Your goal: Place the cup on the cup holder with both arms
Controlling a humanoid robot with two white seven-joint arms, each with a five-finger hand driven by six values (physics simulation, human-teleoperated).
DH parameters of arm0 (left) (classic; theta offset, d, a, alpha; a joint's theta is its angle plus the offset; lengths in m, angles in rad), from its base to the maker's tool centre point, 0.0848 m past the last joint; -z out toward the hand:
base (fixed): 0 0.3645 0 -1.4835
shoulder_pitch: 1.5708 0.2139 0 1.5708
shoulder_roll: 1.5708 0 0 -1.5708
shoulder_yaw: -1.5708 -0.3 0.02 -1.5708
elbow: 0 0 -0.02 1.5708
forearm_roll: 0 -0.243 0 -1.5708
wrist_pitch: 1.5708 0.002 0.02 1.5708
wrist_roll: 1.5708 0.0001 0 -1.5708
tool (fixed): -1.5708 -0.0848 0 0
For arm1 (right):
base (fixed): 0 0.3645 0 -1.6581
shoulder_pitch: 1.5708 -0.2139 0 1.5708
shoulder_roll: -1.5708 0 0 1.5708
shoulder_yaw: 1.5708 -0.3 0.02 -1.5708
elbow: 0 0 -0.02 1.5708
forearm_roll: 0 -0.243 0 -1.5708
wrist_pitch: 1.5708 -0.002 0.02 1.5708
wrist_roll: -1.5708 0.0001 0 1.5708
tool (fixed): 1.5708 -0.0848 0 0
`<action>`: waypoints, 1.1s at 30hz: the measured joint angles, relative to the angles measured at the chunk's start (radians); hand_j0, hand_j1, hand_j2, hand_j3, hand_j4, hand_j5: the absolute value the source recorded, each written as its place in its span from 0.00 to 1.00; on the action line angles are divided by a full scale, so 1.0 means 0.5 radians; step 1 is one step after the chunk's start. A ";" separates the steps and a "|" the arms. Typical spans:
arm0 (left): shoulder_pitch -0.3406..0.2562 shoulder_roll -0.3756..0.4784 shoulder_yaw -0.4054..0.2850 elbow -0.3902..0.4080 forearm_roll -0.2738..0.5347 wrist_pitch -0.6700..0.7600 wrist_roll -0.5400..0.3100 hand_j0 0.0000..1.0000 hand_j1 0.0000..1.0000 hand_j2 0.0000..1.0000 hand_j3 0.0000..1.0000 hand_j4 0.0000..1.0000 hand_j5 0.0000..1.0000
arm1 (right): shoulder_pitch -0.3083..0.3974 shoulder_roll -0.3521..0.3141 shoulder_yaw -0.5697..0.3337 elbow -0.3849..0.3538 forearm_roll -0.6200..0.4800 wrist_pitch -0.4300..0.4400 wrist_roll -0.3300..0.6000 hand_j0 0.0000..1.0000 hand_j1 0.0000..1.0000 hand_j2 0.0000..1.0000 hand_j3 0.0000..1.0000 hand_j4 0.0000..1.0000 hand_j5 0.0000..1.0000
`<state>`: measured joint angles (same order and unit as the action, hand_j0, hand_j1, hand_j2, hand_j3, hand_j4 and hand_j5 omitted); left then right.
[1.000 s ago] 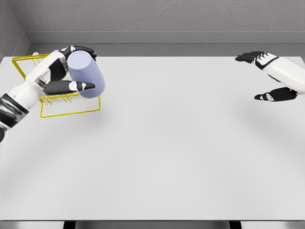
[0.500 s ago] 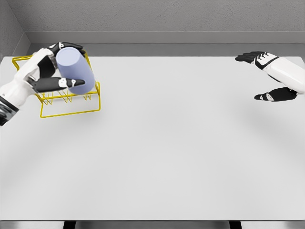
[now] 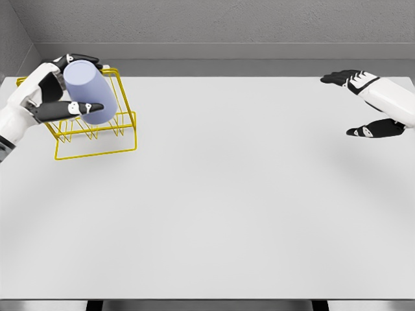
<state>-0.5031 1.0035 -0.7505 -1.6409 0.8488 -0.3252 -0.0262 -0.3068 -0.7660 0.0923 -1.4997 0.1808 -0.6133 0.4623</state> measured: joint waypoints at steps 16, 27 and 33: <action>-0.006 0.000 0.002 0.030 -0.023 0.002 -0.001 1.00 1.00 1.00 1.00 1.00 1.00 | 0.000 0.000 -0.006 0.000 0.000 0.000 0.000 1.00 1.00 1.00 1.00 1.00 1.00; -0.009 0.047 0.002 0.012 -0.026 -0.096 0.001 1.00 1.00 1.00 1.00 1.00 1.00 | 0.000 0.000 -0.006 0.003 0.000 0.000 0.000 1.00 1.00 1.00 1.00 1.00 1.00; -0.009 0.077 0.002 0.012 -0.027 -0.152 0.001 1.00 1.00 1.00 1.00 1.00 1.00 | 0.000 0.000 -0.006 0.003 0.000 0.000 0.000 1.00 1.00 1.00 1.00 1.00 1.00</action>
<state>-0.5078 1.0421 -0.7495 -1.6350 0.8353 -0.4013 -0.0258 -0.3068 -0.7660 0.0892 -1.4983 0.1808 -0.6133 0.4623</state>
